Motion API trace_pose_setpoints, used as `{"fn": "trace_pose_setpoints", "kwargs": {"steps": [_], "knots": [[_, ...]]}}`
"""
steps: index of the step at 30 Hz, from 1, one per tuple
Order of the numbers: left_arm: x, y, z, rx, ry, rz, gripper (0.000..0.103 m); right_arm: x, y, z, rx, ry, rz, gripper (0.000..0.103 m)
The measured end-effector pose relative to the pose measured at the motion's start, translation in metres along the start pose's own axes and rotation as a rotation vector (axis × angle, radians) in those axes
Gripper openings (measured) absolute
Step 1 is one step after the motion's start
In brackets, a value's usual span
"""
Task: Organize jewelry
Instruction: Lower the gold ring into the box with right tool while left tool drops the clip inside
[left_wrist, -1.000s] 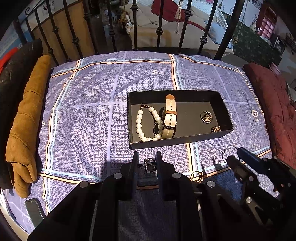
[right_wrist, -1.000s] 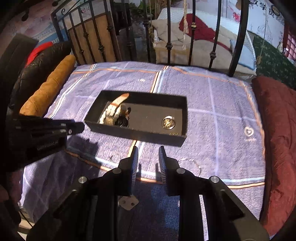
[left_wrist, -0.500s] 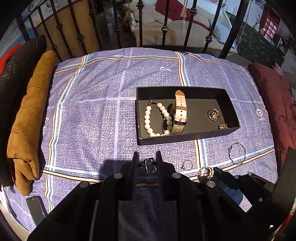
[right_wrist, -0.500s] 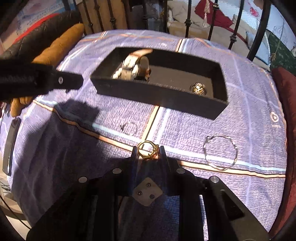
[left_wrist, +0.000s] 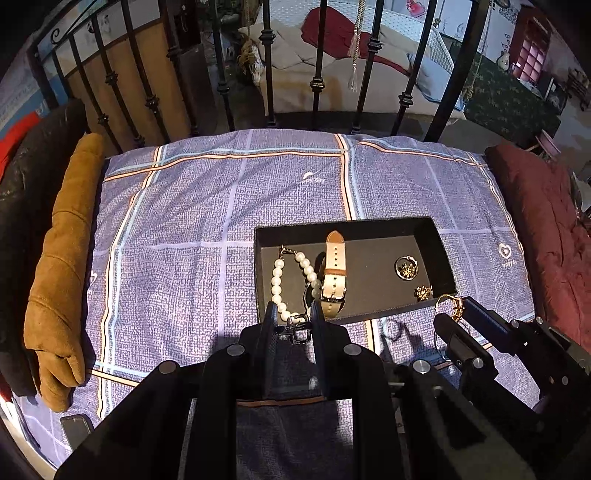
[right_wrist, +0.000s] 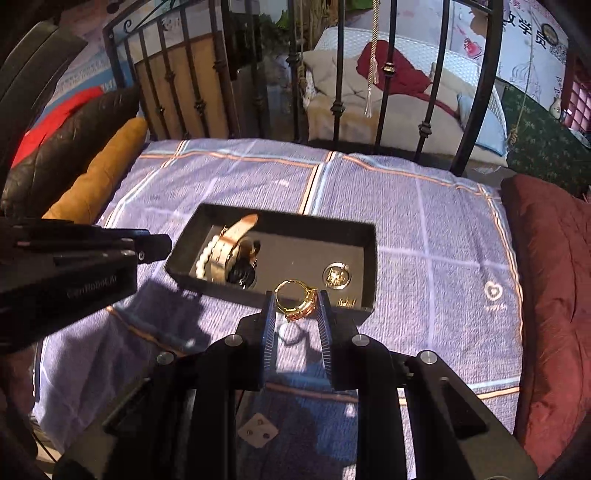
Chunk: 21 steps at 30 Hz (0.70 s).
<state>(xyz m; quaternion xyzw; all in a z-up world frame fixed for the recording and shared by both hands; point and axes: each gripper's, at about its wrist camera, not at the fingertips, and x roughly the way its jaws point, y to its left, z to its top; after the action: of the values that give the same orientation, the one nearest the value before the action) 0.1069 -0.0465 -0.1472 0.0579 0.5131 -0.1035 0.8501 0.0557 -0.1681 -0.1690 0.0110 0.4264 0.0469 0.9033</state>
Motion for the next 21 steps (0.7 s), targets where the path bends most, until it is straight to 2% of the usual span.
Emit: {"fn": "trace_pose_setpoints", "kwargs": {"steps": [8,18,21], "knots": [[0.003,-0.008,0.023,0.028,-0.046,0.002,0.018,0.01,-0.009,0.021,0.028,-0.032,-0.026,0.024],[0.019,-0.009,0.036,0.028,-0.055,0.016,0.018,0.027,-0.011,0.032,0.035,-0.041,-0.054,0.024],[0.023,-0.01,0.038,0.035,-0.051,0.018,0.026,0.031,-0.011,0.035,0.032,-0.037,-0.056,0.024]]}}
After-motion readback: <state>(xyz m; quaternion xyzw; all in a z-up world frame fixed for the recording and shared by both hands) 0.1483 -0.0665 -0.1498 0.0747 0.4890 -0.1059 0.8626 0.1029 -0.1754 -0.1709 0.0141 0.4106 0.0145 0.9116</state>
